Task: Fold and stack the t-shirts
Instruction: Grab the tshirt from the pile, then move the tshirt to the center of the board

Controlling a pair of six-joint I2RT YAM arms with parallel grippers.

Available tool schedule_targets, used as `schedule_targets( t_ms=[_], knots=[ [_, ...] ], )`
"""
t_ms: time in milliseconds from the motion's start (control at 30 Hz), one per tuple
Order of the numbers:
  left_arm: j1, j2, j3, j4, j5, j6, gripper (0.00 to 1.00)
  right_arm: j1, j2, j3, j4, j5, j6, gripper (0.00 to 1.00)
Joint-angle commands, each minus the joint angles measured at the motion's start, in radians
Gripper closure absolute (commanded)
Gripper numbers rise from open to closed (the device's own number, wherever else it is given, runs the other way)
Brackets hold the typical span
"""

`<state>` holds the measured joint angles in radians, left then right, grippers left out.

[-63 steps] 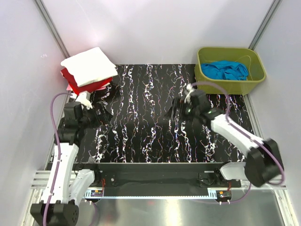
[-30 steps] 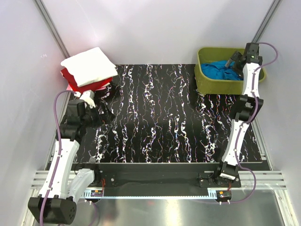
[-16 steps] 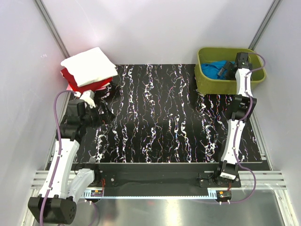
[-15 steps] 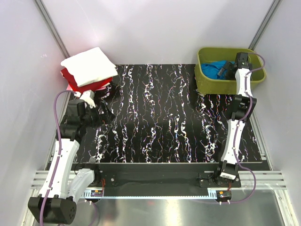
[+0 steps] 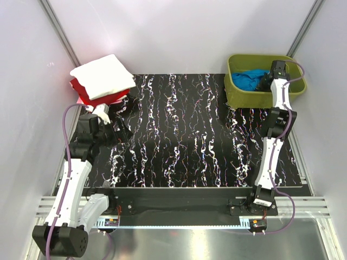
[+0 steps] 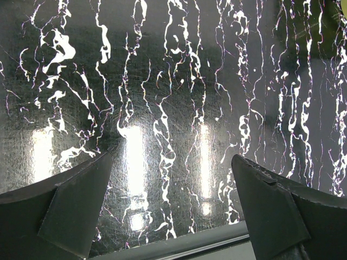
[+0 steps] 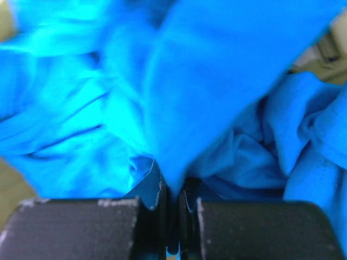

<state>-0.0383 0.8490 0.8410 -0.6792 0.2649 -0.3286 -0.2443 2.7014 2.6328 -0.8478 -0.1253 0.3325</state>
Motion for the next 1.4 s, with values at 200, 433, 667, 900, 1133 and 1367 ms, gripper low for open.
schedule_targets(
  t_ms=[200, 433, 667, 900, 1133, 1367],
  knots=[
    [-0.003, -0.022, 0.006, 0.049, 0.002, 0.014, 0.01, 0.039, -0.399, -0.04, 0.281, -0.296, 0.105, 1.0],
    [-0.003, -0.028, 0.004, 0.049, 0.005, 0.014, 0.01, 0.039, -0.545, -0.037, 0.322, -0.402, 0.187, 1.0],
    [-0.002, -0.042, 0.004, 0.053, 0.002, 0.014, 0.01, 0.056, -0.65, -0.065, 0.365, -0.582, 0.312, 1.0],
    [-0.002, -0.047, 0.003, 0.052, -0.003, 0.016, 0.01, 0.14, -0.77, -0.104, 0.592, -0.861, 0.534, 1.0],
    [-0.002, -0.051, 0.004, 0.05, -0.007, 0.016, 0.01, 0.185, -0.966, -0.446, 0.692, -0.903, 0.61, 1.0],
    [-0.002, -0.048, 0.007, 0.041, -0.027, 0.014, 0.01, 0.185, -1.147, -1.0, 0.118, -0.415, 0.229, 0.0]
  ],
)
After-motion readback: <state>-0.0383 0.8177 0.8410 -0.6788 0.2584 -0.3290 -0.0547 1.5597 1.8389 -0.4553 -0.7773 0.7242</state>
